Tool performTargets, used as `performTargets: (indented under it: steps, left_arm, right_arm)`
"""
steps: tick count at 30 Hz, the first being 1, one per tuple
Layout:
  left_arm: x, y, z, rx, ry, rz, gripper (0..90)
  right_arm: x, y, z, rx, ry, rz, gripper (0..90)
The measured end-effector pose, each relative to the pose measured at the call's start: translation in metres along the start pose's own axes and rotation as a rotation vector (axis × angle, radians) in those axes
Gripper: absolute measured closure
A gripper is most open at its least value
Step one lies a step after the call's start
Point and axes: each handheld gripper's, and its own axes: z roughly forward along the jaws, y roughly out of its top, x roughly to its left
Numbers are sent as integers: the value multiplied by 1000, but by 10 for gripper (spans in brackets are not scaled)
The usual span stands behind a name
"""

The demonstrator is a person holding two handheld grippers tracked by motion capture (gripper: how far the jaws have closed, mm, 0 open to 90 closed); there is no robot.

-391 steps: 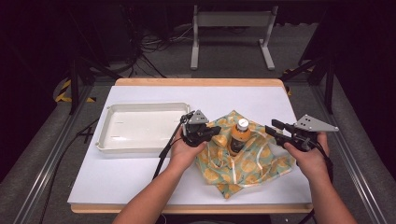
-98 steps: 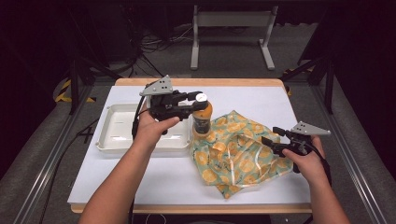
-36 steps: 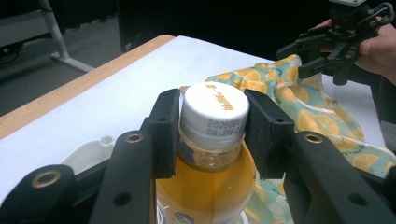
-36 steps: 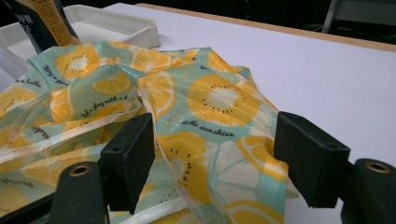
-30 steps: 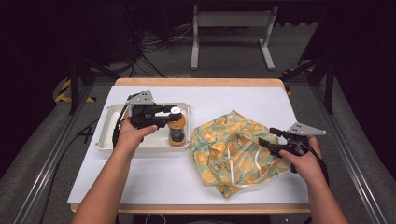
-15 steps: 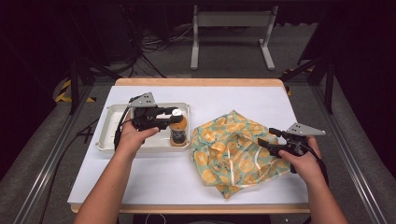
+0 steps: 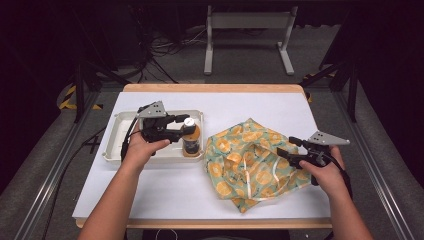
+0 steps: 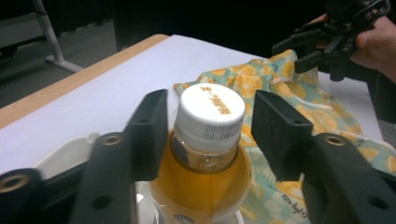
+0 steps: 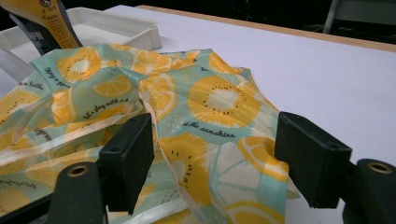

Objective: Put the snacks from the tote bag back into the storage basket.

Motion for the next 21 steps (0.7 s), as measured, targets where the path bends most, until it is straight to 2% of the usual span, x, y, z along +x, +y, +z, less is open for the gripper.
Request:
performTargets:
  steps: [2,3,4,7,10,14,21]
  left_arm:
    - [0,2,-3,-27,5,2,399]
    - [-2,3,-4,-44,6,-19,379]
    - [-2,3,-4,-44,6,-19,350]
    - [-6,7,-10,-94,3,-50,331]
    - [-9,9,-19,-118,18,-67,301]
    - [-14,8,-32,-95,37,-99,294]
    - [-19,2,-50,-74,53,-93,233]
  right_arm:
    - [0,0,-1,0,0,0,292]
    - [0,0,-1,-1,-1,-2,291]
    - [0,1,-1,-1,-1,-3,291]
    - [0,1,-1,-4,0,-1,290]
    - [0,2,-3,-10,0,-4,287]
    - [-1,5,-7,-23,-9,-11,280]
    - [1,8,-11,-35,0,-24,269]
